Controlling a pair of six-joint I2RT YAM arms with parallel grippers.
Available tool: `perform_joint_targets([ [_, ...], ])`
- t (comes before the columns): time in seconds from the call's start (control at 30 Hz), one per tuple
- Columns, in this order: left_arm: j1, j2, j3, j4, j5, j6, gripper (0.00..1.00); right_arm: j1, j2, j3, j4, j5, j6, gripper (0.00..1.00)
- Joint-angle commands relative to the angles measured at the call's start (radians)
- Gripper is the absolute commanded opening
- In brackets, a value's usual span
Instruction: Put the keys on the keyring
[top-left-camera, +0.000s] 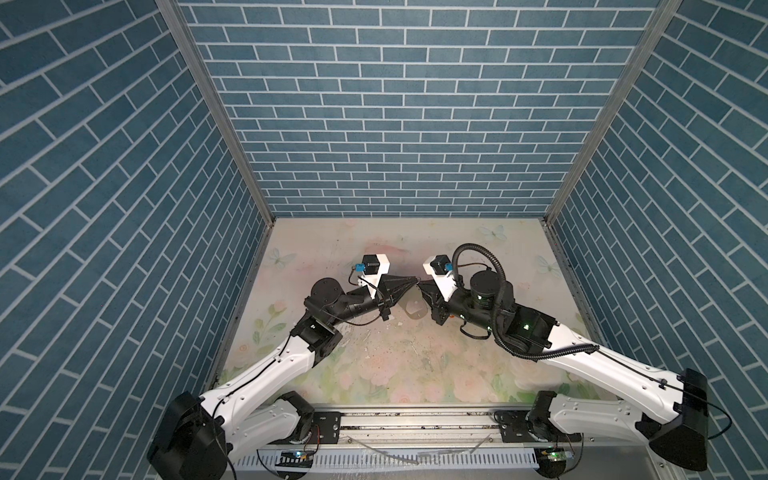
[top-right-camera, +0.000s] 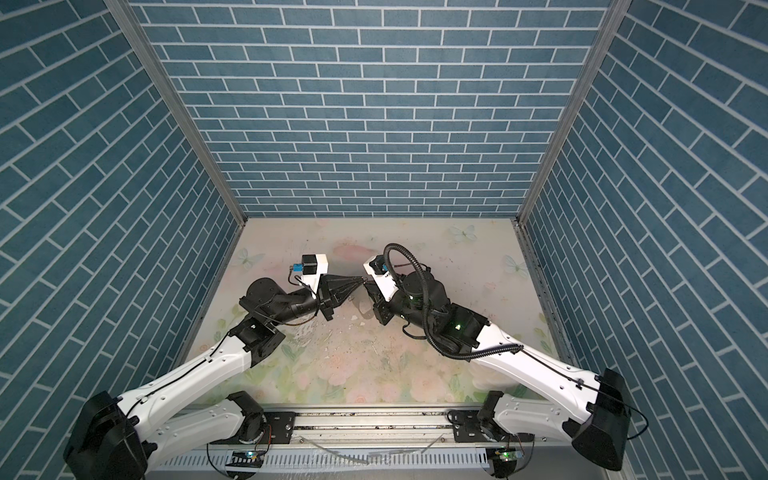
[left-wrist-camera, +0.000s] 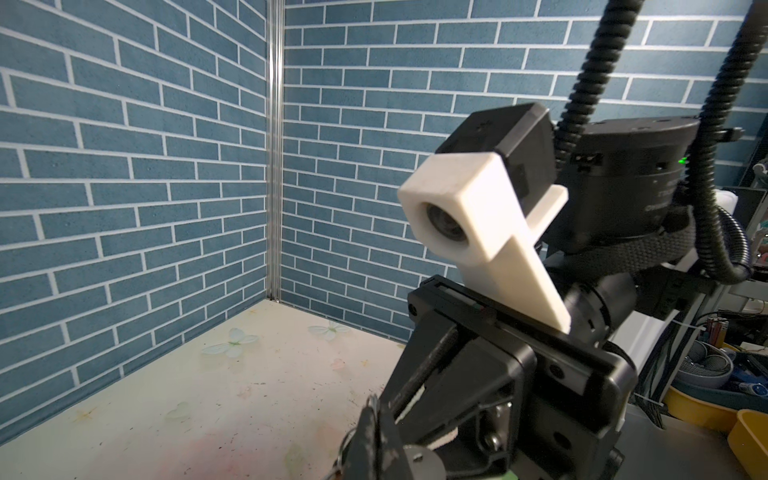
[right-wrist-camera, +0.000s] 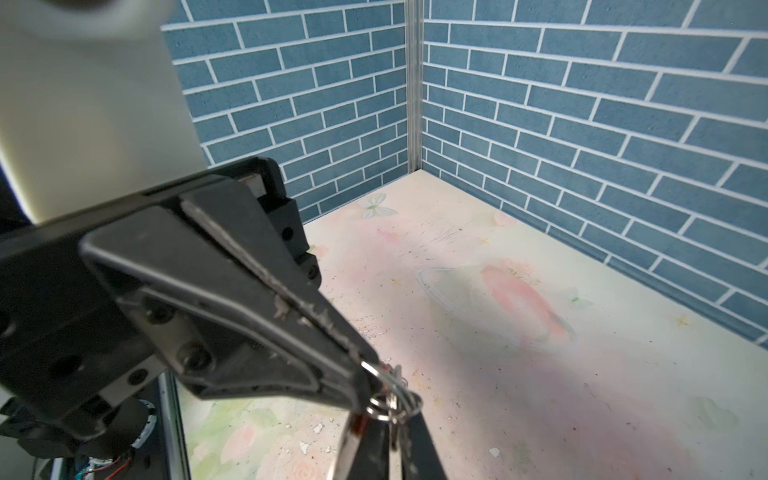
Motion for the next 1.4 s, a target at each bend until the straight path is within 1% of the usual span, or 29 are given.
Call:
perform_joint_targets([
  [0.0,0.003,0.006,-0.018,0.073,0.007,-0.016,0.0,0.006,0.015,0.001,0.081,-0.151,0.022,0.07],
  [0.13,0.004,0.006,-0.026,0.088,-0.004,-0.021,0.0,0.007,0.017,-0.015,0.118,-0.229,0.028,0.06],
  [0.3,0.003,0.018,-0.039,0.124,-0.011,-0.036,0.0,0.009,0.019,-0.008,0.09,-0.263,0.008,0.03],
  [0.37,0.006,0.018,-0.046,0.136,-0.013,-0.041,0.0,0.009,0.01,-0.011,0.065,-0.242,-0.009,0.02],
  [0.57,0.017,0.002,-0.061,0.159,-0.015,-0.049,0.0,0.008,-0.063,-0.03,-0.039,-0.128,-0.059,0.02],
  [0.77,0.037,0.004,-0.066,0.196,0.011,-0.074,0.0,0.007,-0.132,-0.038,-0.117,-0.008,-0.081,0.05],
  [0.93,0.044,0.021,-0.064,0.243,0.048,-0.102,0.0,0.007,-0.153,-0.037,-0.11,0.06,-0.08,0.14],
  [1.1,0.052,0.047,-0.064,0.291,0.075,-0.135,0.0,0.005,-0.159,-0.035,-0.086,0.07,-0.081,0.2],
  [1.37,0.054,0.077,-0.055,0.328,0.119,-0.166,0.0,0.002,-0.126,-0.014,-0.06,0.044,-0.085,0.27],
])
